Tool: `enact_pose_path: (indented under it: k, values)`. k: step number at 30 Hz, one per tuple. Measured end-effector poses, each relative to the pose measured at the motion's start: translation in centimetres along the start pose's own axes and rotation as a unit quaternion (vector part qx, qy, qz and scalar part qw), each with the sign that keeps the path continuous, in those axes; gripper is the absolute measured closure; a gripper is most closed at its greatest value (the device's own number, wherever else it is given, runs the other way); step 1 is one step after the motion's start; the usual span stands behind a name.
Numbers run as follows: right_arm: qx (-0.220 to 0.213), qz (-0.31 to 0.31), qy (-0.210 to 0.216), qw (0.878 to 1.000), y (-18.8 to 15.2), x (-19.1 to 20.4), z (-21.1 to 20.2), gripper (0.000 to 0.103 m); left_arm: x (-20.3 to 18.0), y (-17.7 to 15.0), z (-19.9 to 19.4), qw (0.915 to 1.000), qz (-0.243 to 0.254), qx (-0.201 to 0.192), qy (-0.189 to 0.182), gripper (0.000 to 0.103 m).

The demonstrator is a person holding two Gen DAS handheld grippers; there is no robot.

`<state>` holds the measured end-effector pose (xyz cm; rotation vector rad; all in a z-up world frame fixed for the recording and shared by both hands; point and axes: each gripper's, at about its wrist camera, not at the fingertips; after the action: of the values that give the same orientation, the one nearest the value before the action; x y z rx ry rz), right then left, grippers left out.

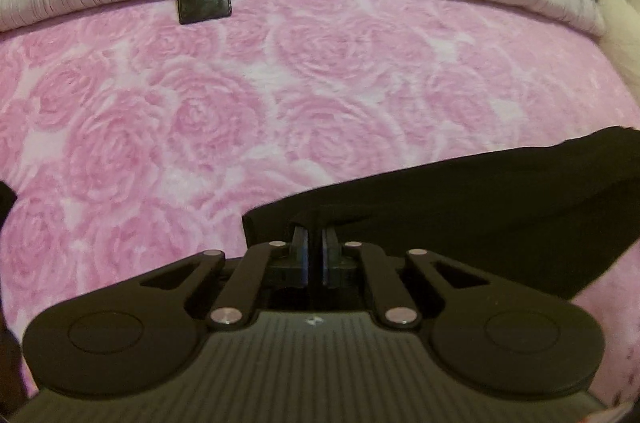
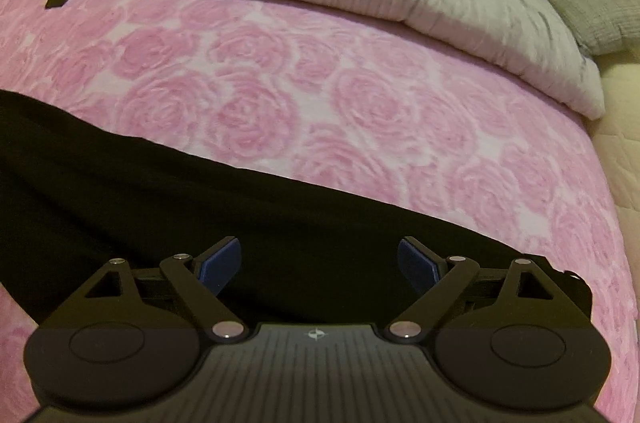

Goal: Fold clothes

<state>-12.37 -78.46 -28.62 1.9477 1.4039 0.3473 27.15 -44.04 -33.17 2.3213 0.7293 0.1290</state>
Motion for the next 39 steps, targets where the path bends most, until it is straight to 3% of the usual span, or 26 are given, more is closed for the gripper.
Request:
enact_pose_path:
  k: [4, 10, 15, 18, 21, 25, 28, 33, 36, 39]
  values:
    - [0.009, -0.006, 0.001, 1.0, -0.2, -0.1, 0.3, 0.015, 0.0, -0.1, 1.6, 0.9999, 0.006, 0.0, 0.012, 0.097]
    - [0.018, -0.044, -0.017, 0.999, -2.0, -3.6, 0.7, 0.015, -2.2, 0.7, -2.7, 0.9988, 0.034, -0.03, 0.019, 0.098]
    - [0.031, -0.12, -0.077, 0.989, -5.1, -9.6, 2.1, 0.015, -4.6, 0.7, -7.0, 0.9983, 0.029, -0.011, 0.049, 0.098]
    - [0.039, -0.062, -0.081, 0.994, -6.4, -14.8, 2.9, 0.015, -7.8, 1.3, -11.5, 0.9972, 0.029, 0.0, 0.07, 0.098]
    - [0.035, -0.031, -0.065, 0.997, -7.1, -17.4, 3.9, 0.015, -11.6, 2.8, -17.6, 0.9946, 0.04, 0.002, 0.095, 0.098]
    - [0.022, -0.048, -0.038, 0.998, -7.9, -17.5, 4.5, 0.015, -14.3, 6.1, -22.4, 0.9882, 0.069, -0.009, 0.136, 0.098]
    - [0.016, -0.041, -0.029, 0.999, -7.6, -17.6, 4.6, 0.015, -12.4, 7.3, -18.9, 0.9853, 0.071, -0.016, 0.154, 0.098]
    - [0.007, -0.053, -0.029, 0.998, -7.1, -17.5, 4.3, 0.015, -8.3, 4.4, -5.6, 0.9831, 0.084, 0.031, 0.16, 0.098]
    - [0.009, -0.102, -0.022, 0.995, -7.0, -16.9, 4.3, 0.015, -6.5, 1.8, 0.6, 0.9811, 0.072, 0.059, 0.17, 0.098]
    - [0.014, -0.164, -0.011, 0.986, -7.2, -16.2, 4.5, 0.016, -5.6, -0.3, 3.4, 0.98, 0.056, 0.063, 0.18, 0.098]
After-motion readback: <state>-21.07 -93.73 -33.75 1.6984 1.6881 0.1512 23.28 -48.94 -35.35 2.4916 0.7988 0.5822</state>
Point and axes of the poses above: each gripper's, at about its wrist camera, not at the fingertips, and z roughly the way its jaws point, x to its left, y to its top, and after that the axes turned 12 degrees about -x, right-handed
